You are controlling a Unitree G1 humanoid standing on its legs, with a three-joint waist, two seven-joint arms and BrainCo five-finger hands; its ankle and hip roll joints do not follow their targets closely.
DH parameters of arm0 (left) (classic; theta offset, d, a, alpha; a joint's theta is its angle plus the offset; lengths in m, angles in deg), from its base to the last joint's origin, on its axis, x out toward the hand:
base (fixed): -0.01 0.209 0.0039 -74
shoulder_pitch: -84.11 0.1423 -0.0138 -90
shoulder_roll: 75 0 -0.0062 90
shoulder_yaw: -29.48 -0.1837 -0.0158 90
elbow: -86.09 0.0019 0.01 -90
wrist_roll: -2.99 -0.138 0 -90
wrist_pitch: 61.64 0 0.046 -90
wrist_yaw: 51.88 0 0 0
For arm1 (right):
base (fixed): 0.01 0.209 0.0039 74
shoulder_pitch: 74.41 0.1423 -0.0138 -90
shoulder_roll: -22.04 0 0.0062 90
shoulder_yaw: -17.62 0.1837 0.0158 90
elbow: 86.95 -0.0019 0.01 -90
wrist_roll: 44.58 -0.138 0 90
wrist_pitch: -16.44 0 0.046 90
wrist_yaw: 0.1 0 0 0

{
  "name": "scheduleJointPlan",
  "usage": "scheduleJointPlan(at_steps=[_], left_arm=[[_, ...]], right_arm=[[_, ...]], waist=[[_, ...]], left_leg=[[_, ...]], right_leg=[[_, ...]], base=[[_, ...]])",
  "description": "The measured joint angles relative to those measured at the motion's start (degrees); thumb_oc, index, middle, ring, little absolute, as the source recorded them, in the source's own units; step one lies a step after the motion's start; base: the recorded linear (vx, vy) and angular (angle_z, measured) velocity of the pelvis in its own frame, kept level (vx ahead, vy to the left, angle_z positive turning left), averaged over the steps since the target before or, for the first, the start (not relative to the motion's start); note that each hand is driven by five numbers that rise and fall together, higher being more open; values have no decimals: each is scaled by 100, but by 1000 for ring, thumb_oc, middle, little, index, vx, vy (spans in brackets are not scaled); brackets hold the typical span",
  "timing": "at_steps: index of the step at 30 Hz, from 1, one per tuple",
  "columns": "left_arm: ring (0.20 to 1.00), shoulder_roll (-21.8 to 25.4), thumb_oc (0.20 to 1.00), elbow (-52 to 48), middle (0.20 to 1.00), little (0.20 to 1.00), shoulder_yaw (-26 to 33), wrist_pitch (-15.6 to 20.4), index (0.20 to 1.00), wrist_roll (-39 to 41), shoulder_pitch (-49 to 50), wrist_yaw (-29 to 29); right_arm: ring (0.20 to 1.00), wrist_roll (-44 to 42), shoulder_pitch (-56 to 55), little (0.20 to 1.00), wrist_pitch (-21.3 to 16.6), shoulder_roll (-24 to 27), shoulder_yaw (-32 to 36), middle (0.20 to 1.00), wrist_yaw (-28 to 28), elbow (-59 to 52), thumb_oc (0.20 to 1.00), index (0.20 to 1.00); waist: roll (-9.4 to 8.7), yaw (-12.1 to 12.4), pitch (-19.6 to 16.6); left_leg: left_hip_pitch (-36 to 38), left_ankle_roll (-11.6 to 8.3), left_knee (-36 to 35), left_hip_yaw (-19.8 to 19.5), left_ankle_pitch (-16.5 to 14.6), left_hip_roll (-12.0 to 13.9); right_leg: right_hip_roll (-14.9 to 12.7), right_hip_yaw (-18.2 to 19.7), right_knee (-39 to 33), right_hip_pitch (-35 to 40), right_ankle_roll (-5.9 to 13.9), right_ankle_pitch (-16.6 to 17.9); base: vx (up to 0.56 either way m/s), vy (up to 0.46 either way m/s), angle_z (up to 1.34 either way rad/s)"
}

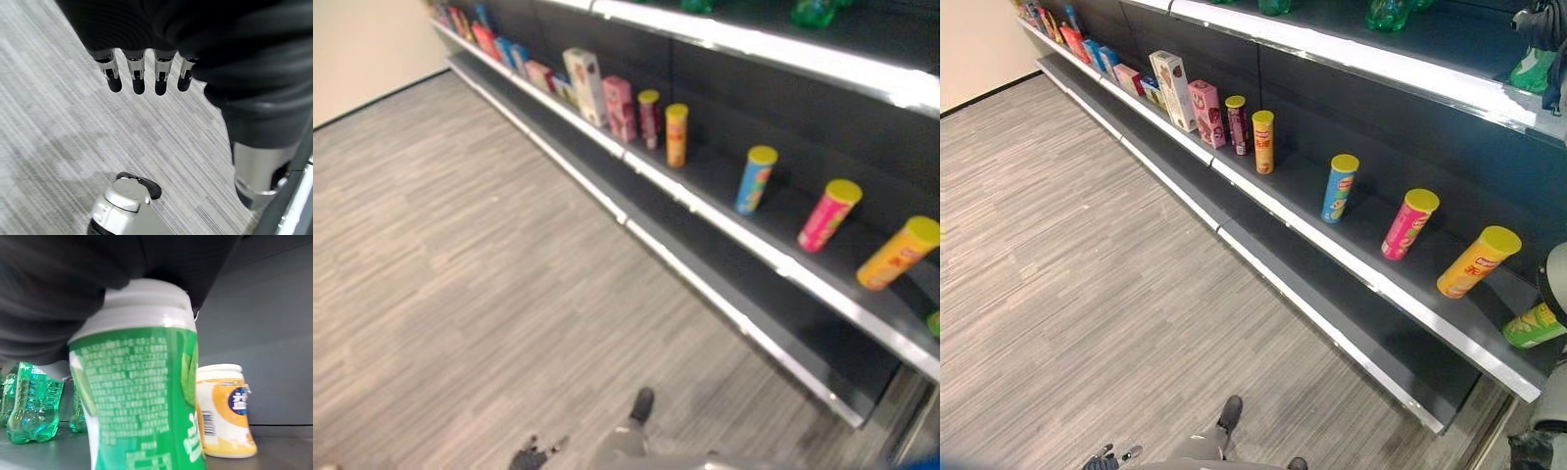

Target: Put the goods on the table back onto the shelves and tidy them up.

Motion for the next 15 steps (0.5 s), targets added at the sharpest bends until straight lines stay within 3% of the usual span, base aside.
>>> scheduleJointPlan(at_steps=[4,15], left_arm=[[1000,3,1000,-12,1000,1000,0,0,1000,0,-11,-4],[1000,14,1000,-53,1000,1000,-222,3,1000,-3,-190,-2]], right_arm=[[200,10,130,200,0,1,-204,200,4,10,200,200],[200,222,209,200,6,-25,-279,200,116,3,200,200]], waist=[[-1,15,4],[-89,-48,57]], left_leg=[[-35,183,16,16,152,-35],[-105,177,49,133,159,-19]], right_leg=[[-87,13,457,-223,29,-235],[-216,70,998,-564,-50,-460]], base=[[5,3,1],[17,16,-3]])
